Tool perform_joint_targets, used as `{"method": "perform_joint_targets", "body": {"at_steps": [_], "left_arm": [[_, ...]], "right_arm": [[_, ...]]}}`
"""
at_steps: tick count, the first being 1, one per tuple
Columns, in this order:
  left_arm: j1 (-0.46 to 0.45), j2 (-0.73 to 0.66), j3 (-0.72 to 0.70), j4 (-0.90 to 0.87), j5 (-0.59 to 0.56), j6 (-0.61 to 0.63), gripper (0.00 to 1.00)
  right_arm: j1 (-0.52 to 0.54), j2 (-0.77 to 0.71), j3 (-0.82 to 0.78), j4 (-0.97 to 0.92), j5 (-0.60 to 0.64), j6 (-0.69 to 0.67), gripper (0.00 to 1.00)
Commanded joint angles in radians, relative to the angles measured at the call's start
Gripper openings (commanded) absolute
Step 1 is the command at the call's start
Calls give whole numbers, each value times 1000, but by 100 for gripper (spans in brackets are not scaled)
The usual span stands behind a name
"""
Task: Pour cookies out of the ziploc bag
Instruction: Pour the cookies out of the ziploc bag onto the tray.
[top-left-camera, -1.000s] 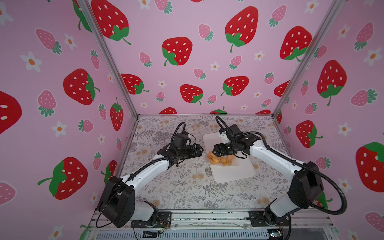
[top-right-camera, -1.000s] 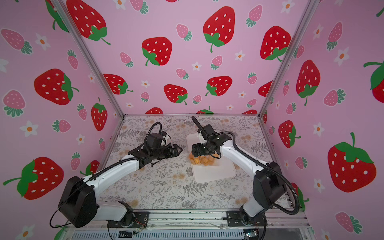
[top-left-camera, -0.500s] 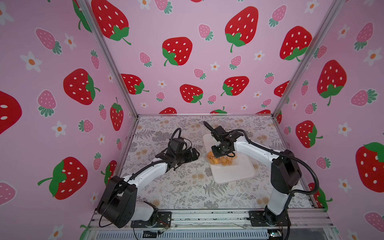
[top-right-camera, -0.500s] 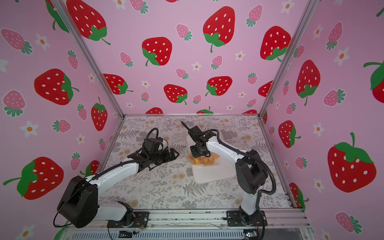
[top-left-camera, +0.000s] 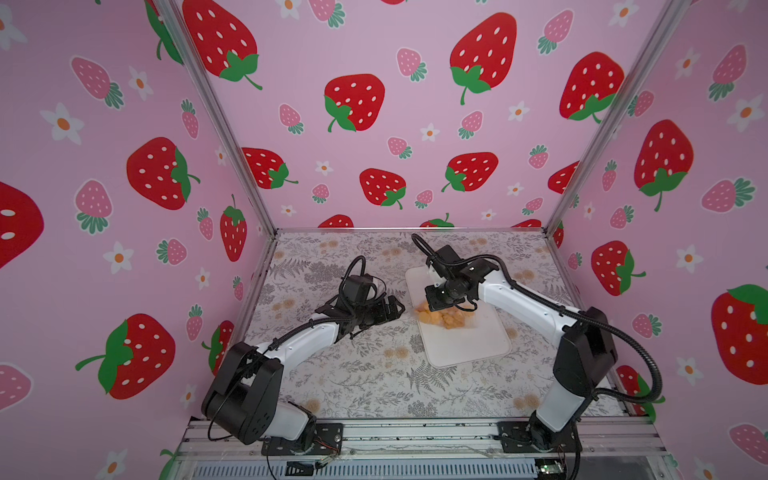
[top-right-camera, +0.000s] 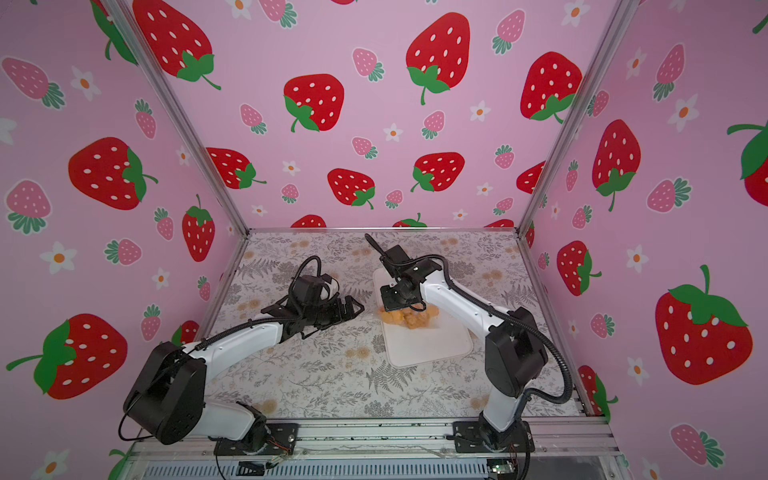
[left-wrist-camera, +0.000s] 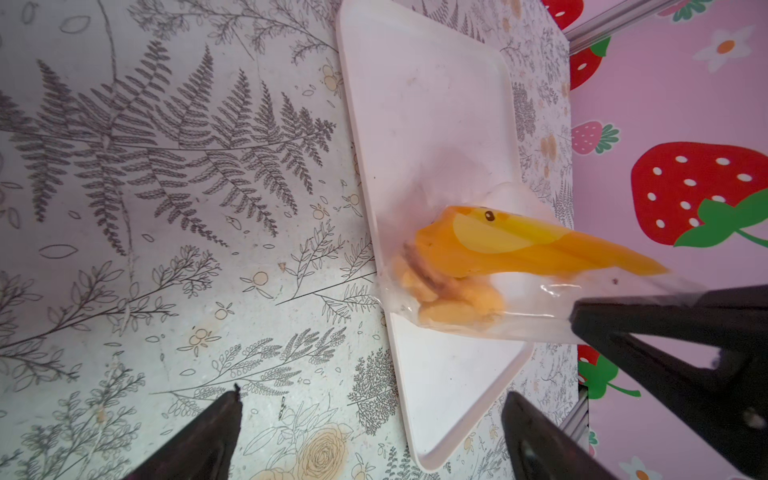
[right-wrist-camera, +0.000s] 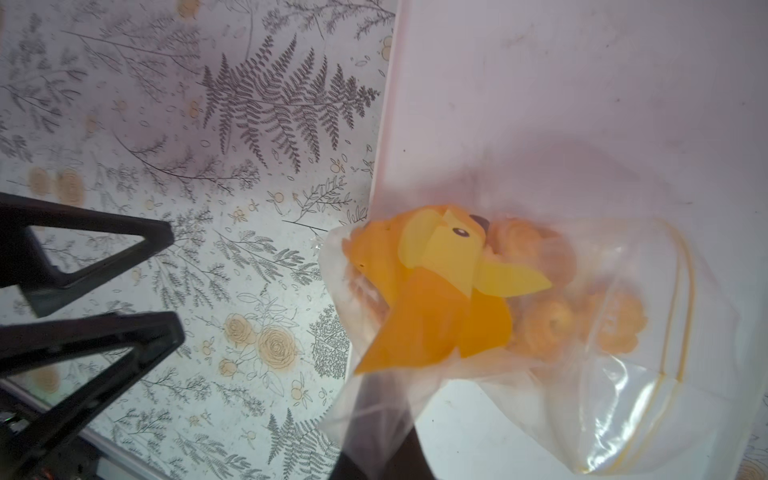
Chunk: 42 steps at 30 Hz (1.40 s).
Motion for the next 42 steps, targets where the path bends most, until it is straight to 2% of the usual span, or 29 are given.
{"method": "perform_joint_targets", "body": {"at_steps": [1, 6, 12, 17, 23, 32, 42], "left_arm": [[2, 11, 13, 52, 50, -6, 99], [-13, 33, 42, 77, 81, -9, 99], [-21, 47, 13, 226, 161, -49, 90], [-32, 39, 1, 280, 171, -64, 90], [-32, 98, 33, 288, 194, -103, 89], [-37, 116, 15, 338, 185, -189, 84], [-40, 208, 16, 460, 233, -264, 73]], "right_arm": [[-20, -64, 20, 9, -54, 30, 0], [-40, -93, 2, 32, -84, 41, 0], [-56, -94, -7, 41, -112, 48, 0], [-66, -98, -18, 52, -131, 52, 0], [-73, -108, -36, 65, -143, 59, 0], [-77, -125, -54, 89, -158, 74, 0], [-92, -148, -79, 105, -176, 85, 0]]}}
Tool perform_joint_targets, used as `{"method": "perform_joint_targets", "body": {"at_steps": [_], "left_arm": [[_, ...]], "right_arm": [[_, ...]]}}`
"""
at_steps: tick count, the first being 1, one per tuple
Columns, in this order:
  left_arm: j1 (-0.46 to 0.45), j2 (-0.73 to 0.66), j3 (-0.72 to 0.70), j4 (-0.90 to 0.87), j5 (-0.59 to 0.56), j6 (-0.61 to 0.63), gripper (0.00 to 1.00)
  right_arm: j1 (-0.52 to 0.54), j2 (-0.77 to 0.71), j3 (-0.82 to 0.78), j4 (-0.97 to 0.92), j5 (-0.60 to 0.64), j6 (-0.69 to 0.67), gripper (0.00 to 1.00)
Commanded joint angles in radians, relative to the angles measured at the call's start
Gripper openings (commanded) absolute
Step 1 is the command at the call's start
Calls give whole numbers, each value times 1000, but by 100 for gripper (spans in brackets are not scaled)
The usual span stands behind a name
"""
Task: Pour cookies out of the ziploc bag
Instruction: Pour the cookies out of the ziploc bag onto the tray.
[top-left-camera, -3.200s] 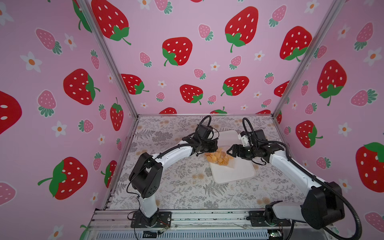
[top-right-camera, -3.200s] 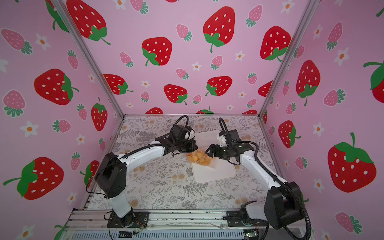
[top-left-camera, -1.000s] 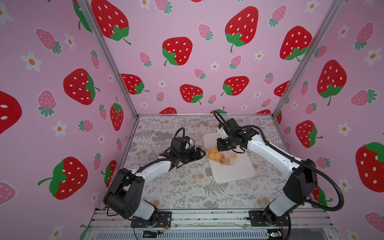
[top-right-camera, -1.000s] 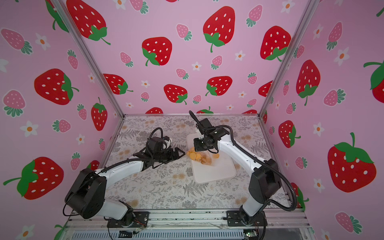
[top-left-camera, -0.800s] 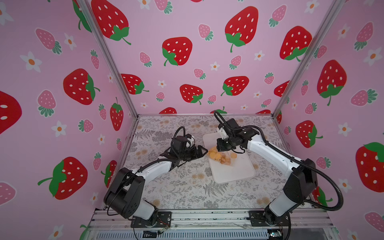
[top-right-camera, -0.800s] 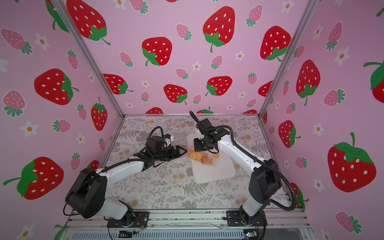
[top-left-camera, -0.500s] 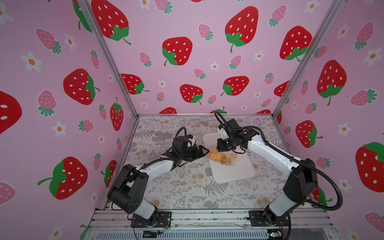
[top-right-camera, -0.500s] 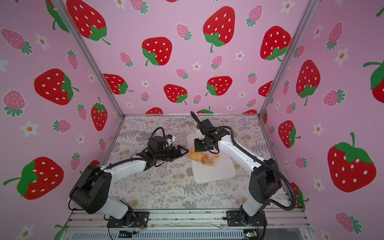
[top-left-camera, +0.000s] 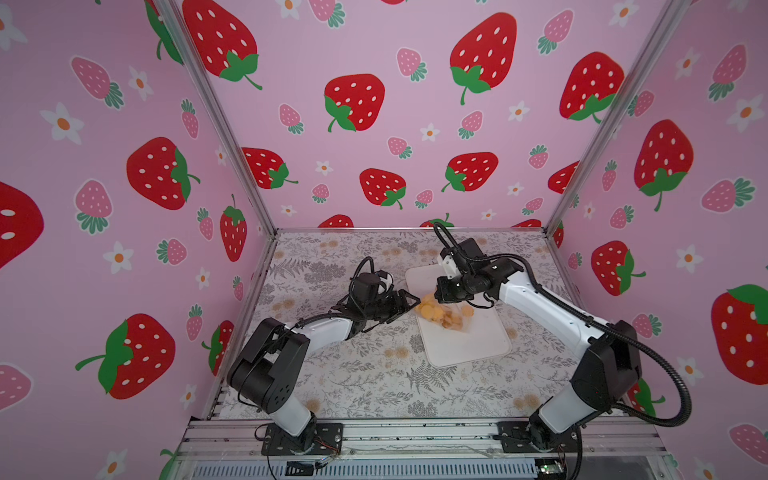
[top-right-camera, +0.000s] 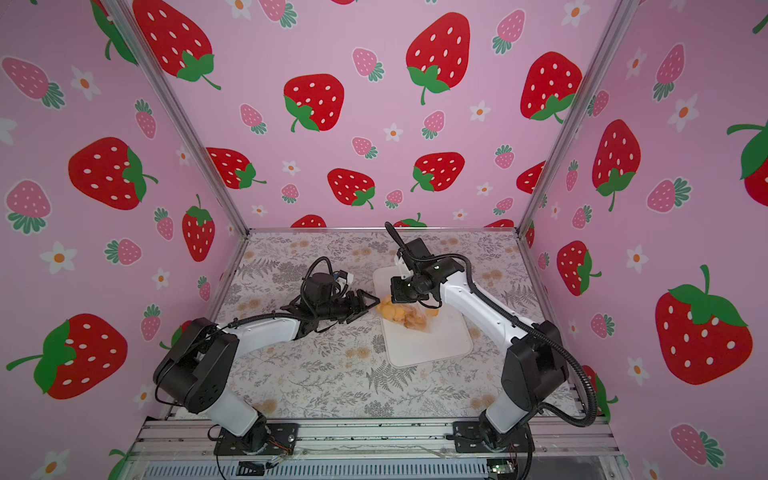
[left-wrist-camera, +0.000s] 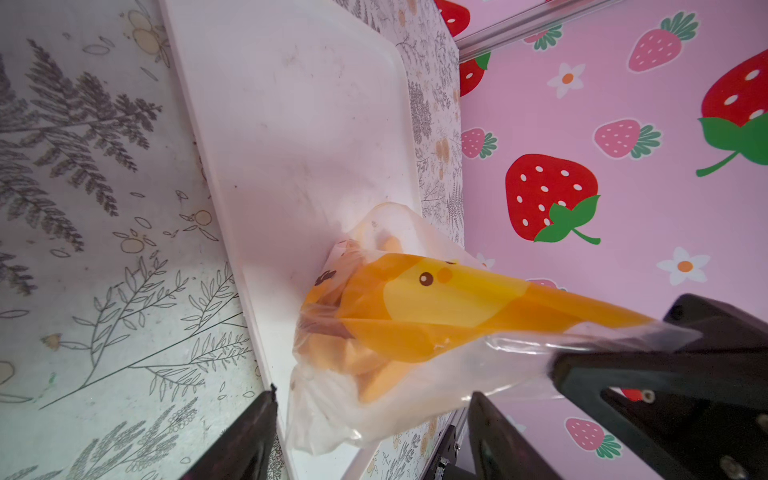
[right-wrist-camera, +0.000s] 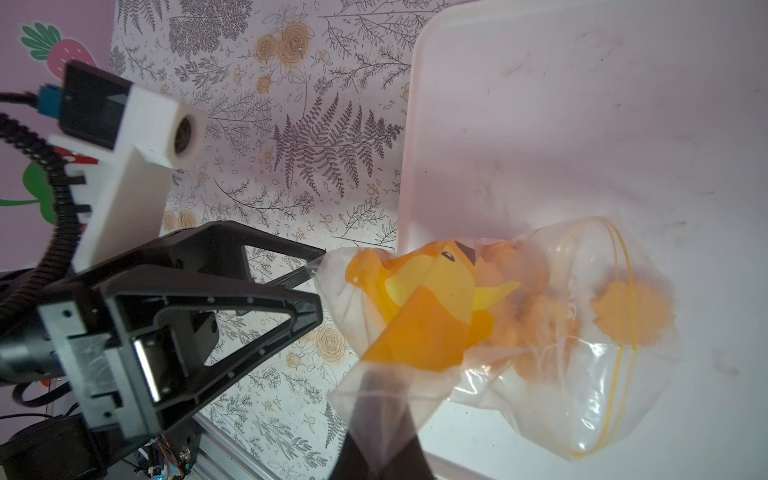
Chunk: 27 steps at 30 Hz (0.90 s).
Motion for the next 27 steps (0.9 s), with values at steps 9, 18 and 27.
{"method": "perform_joint_targets", "body": {"at_steps": [9, 18, 27], "left_arm": [[-8, 34, 33, 73, 44, -32, 62], [-12, 69, 48, 102, 67, -50, 43], [-12, 72, 79, 78, 72, -39, 14]], "right_arm": [[-14, -57, -28, 46, -32, 26, 0], [-21, -67, -33, 54, -39, 30, 0], [-27, -70, -43, 57, -41, 27, 0]]}}
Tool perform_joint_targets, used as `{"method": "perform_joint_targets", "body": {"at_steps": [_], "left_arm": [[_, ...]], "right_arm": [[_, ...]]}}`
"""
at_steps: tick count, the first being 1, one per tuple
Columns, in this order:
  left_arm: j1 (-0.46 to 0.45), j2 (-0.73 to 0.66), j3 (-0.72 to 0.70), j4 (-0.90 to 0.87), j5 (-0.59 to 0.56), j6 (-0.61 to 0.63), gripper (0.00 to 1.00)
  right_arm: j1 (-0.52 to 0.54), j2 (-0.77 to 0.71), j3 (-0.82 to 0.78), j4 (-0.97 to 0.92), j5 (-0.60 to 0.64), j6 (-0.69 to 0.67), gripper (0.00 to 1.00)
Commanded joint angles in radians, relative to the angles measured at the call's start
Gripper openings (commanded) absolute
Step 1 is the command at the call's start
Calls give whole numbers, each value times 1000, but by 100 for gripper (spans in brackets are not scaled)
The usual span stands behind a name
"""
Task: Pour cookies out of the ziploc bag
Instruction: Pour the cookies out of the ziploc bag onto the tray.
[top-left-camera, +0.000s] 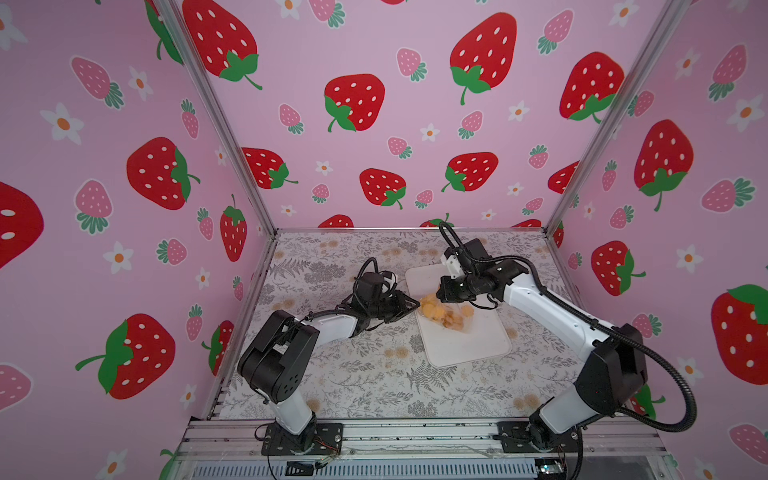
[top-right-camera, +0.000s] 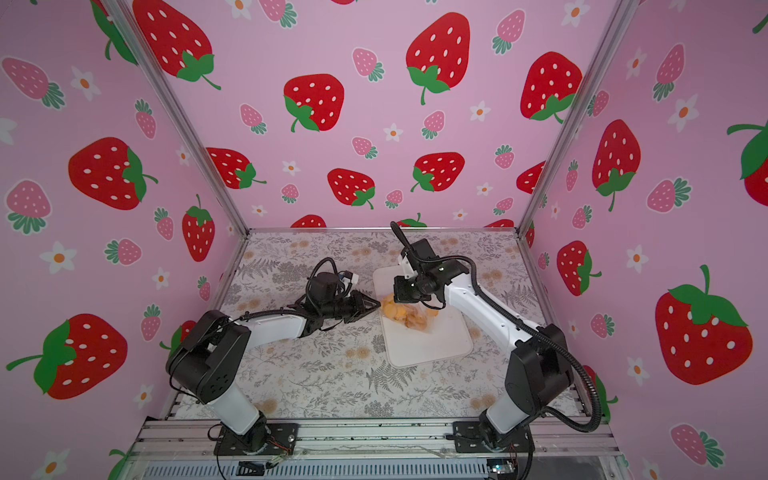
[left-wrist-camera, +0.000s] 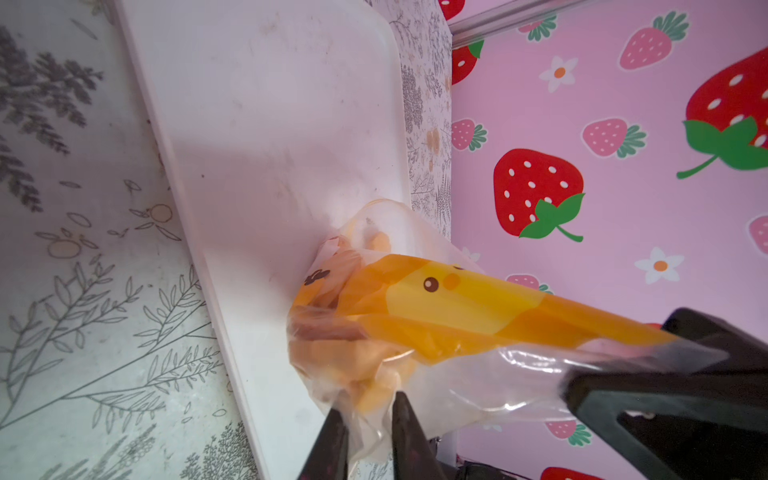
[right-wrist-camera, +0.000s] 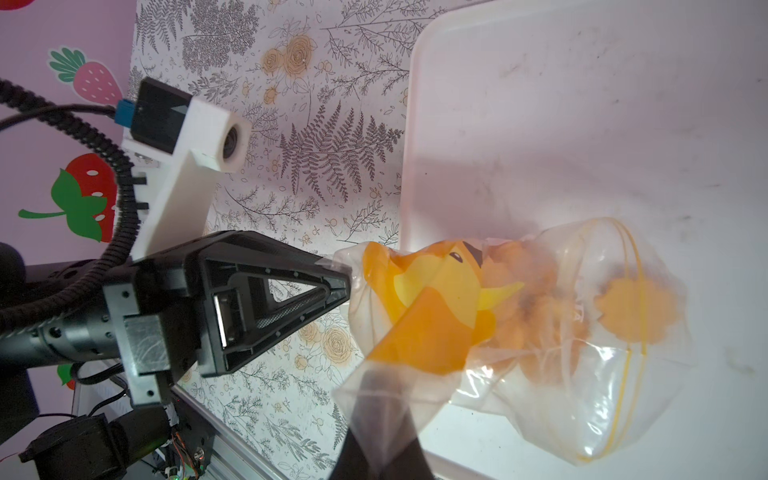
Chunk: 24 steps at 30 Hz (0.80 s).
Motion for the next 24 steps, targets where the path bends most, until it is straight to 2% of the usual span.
{"method": "perform_joint_targets", "body": {"at_steps": [1, 3, 24], "left_arm": [[-3, 13, 55, 12, 23, 7, 10], [-6, 19, 69, 0, 25, 13, 0], [-9, 101, 416, -238, 57, 116, 0]], "right_arm": [[-8, -43, -10, 30, -12, 5, 0], [-12, -42, -11, 32, -14, 2, 0], [-115, -78, -45, 61, -65, 0, 0]]}}
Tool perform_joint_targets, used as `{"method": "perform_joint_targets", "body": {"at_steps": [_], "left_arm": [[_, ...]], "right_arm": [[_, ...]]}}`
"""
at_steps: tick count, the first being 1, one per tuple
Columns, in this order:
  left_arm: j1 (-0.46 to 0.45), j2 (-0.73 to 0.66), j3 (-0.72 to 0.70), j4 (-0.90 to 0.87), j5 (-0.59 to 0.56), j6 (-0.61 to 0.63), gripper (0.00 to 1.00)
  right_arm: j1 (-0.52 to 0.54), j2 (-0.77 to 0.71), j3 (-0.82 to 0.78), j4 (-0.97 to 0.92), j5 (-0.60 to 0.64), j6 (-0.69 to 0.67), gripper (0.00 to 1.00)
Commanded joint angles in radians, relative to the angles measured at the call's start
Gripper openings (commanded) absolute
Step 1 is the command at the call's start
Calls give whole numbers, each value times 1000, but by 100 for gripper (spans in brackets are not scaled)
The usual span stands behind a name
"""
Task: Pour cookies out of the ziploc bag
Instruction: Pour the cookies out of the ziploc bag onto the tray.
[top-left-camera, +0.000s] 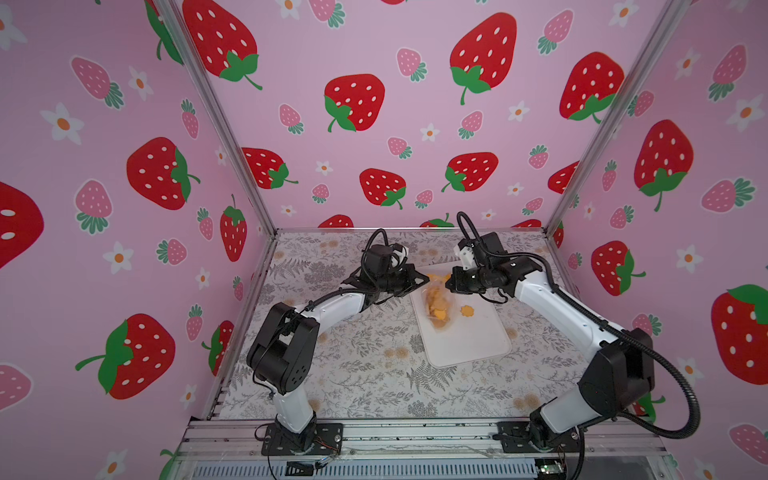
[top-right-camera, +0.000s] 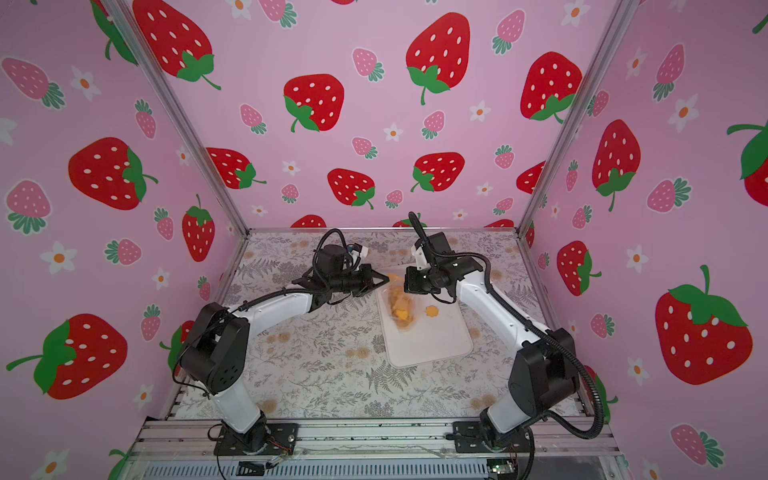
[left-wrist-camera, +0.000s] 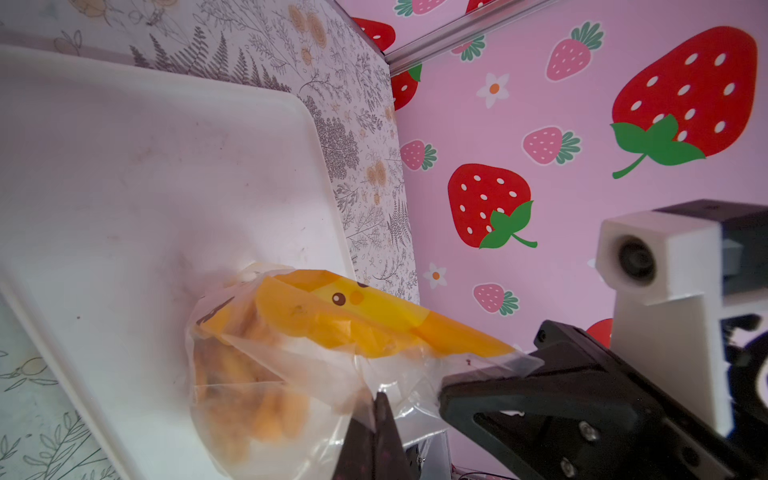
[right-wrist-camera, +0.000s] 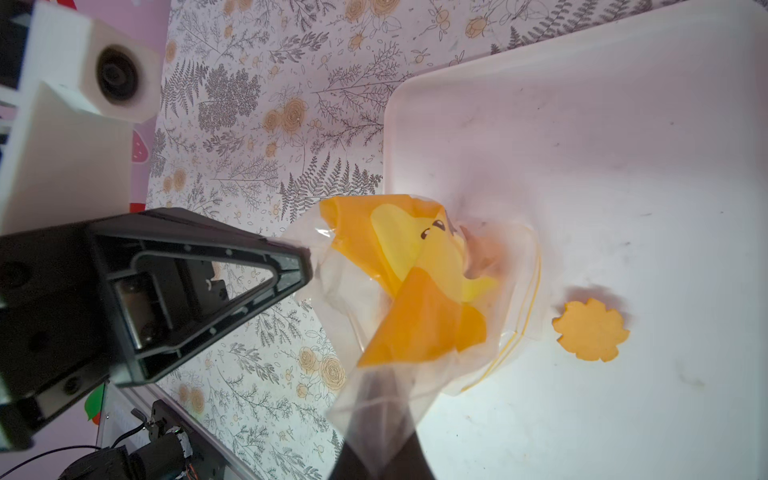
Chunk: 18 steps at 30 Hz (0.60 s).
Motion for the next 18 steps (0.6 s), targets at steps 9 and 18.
{"method": "perform_joint_targets", "body": {"at_steps": [9, 18], "left_arm": [[-24, 60, 114, -54, 45, 33, 0], [-78, 76, 152, -52, 43, 15, 0]], "right_arm": [[-47, -155, -122, -10, -4, 19, 34], [-76, -293, -174, -105, 103, 11, 73]]}}
